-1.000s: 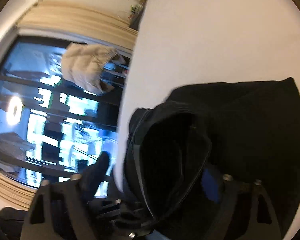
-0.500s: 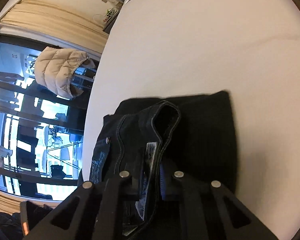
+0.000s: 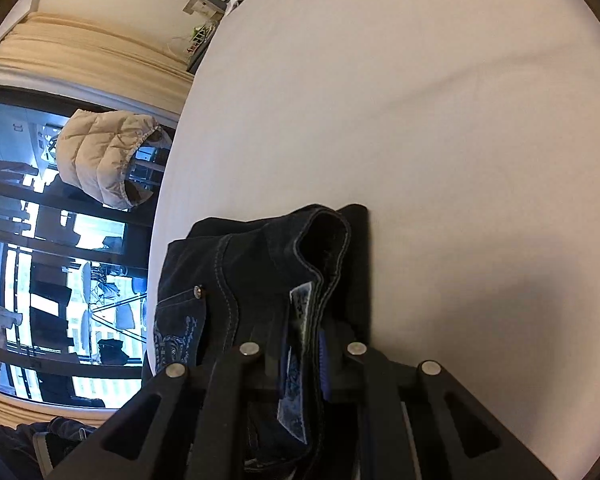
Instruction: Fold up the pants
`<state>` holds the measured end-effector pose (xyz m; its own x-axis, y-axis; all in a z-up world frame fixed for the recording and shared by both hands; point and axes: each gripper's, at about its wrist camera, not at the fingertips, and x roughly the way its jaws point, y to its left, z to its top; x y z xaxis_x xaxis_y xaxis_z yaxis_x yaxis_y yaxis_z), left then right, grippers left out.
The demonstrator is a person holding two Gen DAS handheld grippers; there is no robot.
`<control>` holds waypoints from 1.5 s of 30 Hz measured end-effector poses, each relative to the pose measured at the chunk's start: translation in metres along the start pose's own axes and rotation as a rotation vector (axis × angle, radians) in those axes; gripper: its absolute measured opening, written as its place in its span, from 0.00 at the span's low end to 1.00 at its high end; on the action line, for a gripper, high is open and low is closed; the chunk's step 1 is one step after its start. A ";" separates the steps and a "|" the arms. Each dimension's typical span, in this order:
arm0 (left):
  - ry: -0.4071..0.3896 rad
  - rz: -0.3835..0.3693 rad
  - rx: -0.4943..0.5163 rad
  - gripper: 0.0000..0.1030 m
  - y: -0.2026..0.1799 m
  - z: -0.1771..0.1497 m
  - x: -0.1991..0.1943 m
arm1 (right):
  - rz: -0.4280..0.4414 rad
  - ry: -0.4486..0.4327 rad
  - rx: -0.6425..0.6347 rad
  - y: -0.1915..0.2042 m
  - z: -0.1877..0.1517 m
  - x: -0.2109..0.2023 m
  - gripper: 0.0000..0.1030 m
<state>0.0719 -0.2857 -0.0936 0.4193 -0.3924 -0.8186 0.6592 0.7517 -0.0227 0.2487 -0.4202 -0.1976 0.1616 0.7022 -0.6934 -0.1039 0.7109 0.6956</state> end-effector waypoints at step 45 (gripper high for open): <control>-0.095 -0.016 -0.151 0.23 0.085 -0.136 -0.073 | 0.127 -0.252 0.129 -0.008 -0.131 -0.034 0.04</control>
<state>0.0124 -0.1212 -0.1136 0.4713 -0.4481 -0.7597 0.5681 0.8131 -0.1273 0.1152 -0.4447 -0.2048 0.3953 0.7416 -0.5420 -0.0163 0.5956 0.8031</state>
